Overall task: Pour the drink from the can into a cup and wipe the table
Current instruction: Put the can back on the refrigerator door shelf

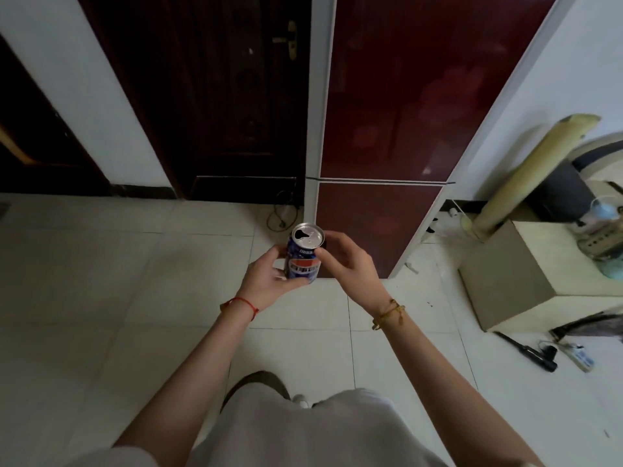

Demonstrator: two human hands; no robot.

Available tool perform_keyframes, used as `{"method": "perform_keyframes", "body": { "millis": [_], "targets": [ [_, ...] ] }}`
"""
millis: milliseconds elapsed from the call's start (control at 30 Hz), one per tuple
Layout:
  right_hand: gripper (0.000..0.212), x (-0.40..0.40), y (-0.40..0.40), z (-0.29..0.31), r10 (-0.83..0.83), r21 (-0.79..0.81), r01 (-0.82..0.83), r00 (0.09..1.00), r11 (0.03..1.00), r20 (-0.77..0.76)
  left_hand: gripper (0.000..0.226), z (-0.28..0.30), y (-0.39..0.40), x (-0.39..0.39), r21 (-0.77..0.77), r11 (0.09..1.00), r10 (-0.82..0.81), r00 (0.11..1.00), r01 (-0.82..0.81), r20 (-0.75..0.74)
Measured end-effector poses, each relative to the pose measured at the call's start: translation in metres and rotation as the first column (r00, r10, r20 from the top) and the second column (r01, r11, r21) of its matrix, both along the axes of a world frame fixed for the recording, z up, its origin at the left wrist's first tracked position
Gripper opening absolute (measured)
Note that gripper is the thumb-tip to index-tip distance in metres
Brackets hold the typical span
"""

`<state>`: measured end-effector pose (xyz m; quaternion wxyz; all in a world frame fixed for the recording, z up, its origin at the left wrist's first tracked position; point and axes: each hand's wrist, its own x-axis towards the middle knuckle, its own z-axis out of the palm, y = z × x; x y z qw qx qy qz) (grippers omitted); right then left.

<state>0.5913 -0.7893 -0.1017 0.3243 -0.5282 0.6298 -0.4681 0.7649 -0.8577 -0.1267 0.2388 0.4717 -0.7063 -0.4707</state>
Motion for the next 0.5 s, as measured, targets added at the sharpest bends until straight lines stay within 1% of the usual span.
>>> {"method": "perform_keyframes", "body": {
  "millis": [133,267,367,500],
  "targets": [
    [0.037,-0.017,-0.040,-0.004,0.036,0.000,-0.036,0.999,0.999,0.000,0.069,-0.006,-0.037,-0.015,-0.039,0.999,0.027,0.999,-0.027,0.023],
    [0.035,-0.032,-0.081,-0.012,0.069,0.015,-0.068,0.997,0.998,-0.042,0.062,-0.016,-0.077,-0.026,-0.071,0.997,0.036,0.998,-0.032,0.055],
    [0.031,-0.046,-0.118,-0.015,0.054,0.010,-0.053,0.990,0.999,-0.134,0.060,-0.019,-0.113,-0.035,-0.076,0.996,0.057,0.997,-0.052,0.059],
    [0.037,-0.070,-0.189,-0.011,0.015,-0.036,-0.029,0.944,0.999,-0.328,0.061,-0.012,-0.172,-0.043,-0.086,0.992,0.099,0.995,-0.096,0.029]
  ]
}}
